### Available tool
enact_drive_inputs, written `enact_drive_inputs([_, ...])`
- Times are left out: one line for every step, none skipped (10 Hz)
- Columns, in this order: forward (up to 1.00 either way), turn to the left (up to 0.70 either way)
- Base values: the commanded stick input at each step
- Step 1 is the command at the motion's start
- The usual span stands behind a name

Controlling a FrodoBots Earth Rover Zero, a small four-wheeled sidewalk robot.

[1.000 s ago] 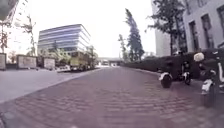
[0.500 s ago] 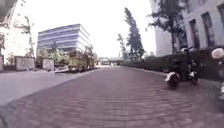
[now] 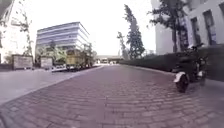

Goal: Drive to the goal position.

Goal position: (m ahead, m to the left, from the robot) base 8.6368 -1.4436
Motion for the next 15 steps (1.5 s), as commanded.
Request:
enact_drive_inputs([0.7,0.0])
enact_drive_inputs([0.7,0.0])
enact_drive_inputs([0.7,0.0])
enact_drive_inputs([0.7,0.0])
enact_drive_inputs([0.7,0.0])
enact_drive_inputs([0.7,0.0])
enact_drive_inputs([0.7,0.0])
enact_drive_inputs([0.7,0.0])
enact_drive_inputs([0.7,0.0])
enact_drive_inputs([0.7,0.0])
enact_drive_inputs([0.7,0.0])
enact_drive_inputs([0.7,0.0])
enact_drive_inputs([0.7,0.0])
enact_drive_inputs([0.7,0.0])
enact_drive_inputs([0.7,0.0])
